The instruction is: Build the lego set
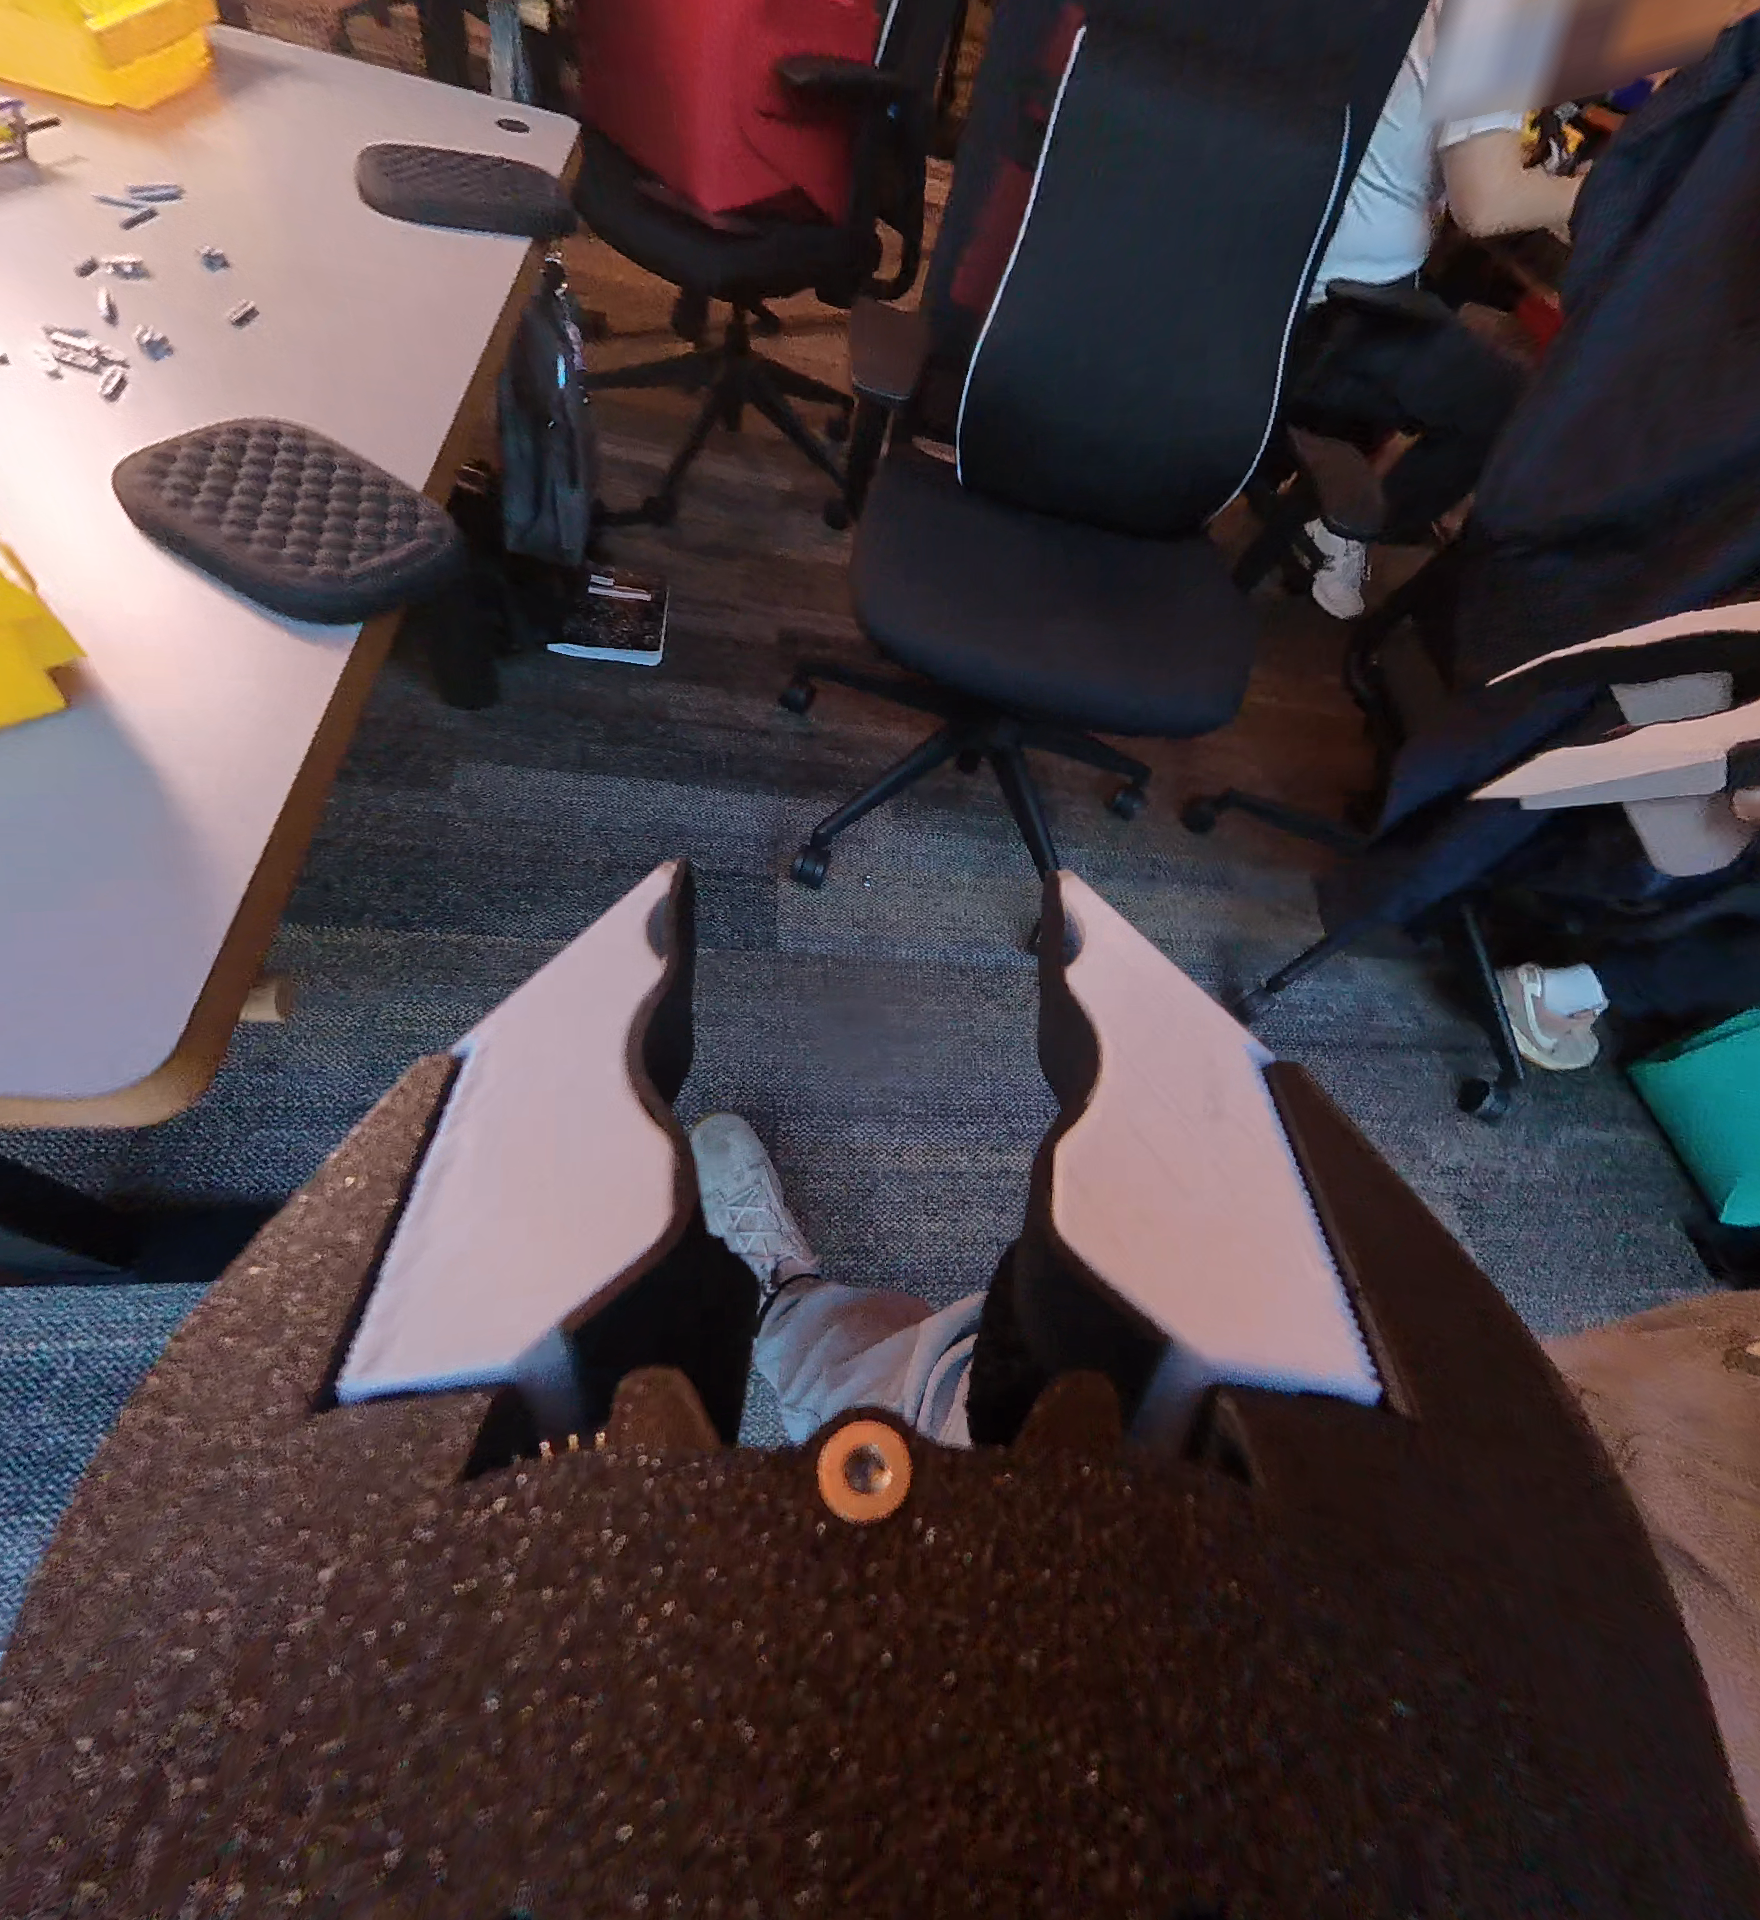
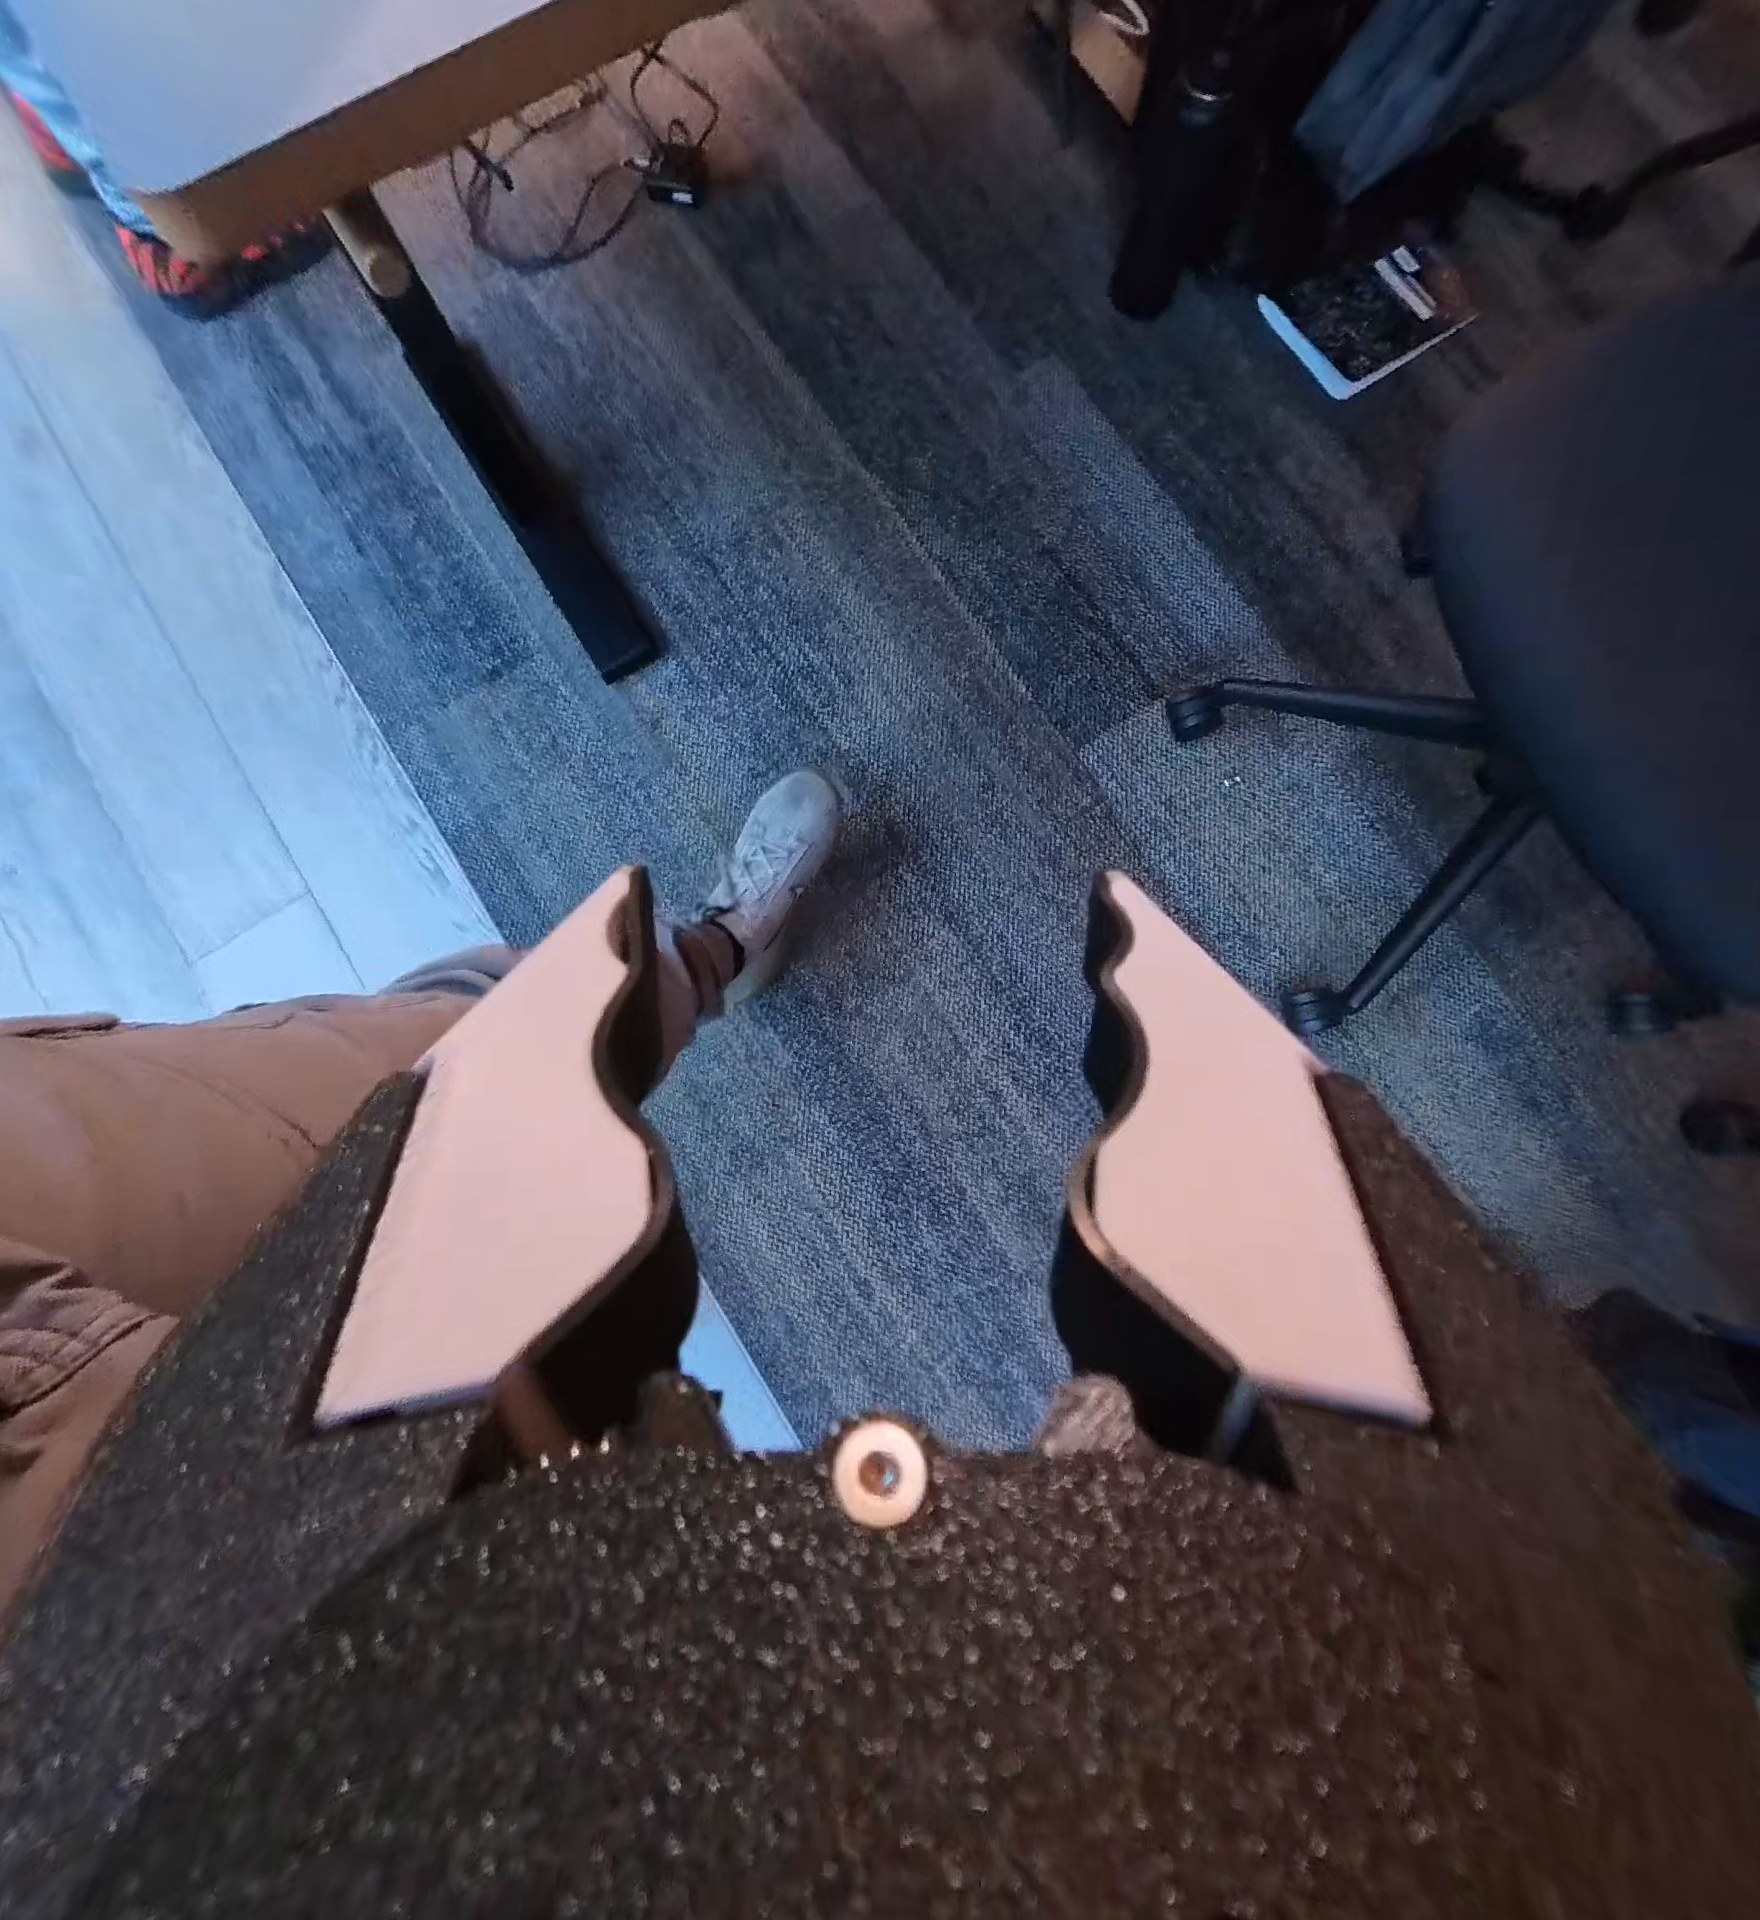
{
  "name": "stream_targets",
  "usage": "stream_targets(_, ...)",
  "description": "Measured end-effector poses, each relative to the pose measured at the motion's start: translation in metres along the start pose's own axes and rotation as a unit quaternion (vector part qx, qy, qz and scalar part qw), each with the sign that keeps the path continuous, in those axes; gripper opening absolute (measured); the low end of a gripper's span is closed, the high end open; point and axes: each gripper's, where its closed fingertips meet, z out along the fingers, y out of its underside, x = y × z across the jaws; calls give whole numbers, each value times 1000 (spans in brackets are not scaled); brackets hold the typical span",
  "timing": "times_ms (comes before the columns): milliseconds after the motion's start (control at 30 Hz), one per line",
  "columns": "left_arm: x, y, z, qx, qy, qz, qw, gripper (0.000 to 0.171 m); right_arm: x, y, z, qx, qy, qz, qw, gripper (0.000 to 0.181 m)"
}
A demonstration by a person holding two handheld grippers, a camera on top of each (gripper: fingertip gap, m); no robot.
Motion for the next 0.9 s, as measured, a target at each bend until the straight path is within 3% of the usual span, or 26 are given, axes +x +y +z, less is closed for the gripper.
stream_targets(100, 8, -29, 6, -3, 9, 3, 1000, 67, 12, -8, 6, 21, 10, 24, 999, 82)
stream_targets(167, 8, -43, 16, -5, 10, 1, 1000, 69, 21, -12, 27, 26, 13, 45, 999, 82)
stream_targets(333, -16, -40, 69, -46, 8, 5, 999, 69, 49, -3, 129, -10, 17, 87, 996, 79)
stream_targets(533, -55, -8, 195, -77, 59, 29, 995, 66, 121, 13, 302, -45, 22, 124, 991, 74)
stream_targets(633, -67, 19, 267, -90, 84, 47, 991, 66, 170, 37, 405, -47, 30, 125, 991, 70)
stream_targets(800, -87, 106, 370, -101, 89, -10, 991, 59, 262, 132, 588, -60, 56, 154, 985, 67)
stream_targets(900, -94, 133, 416, -84, 74, -18, 994, 58, 317, 197, 683, -78, 82, 167, 979, 61)
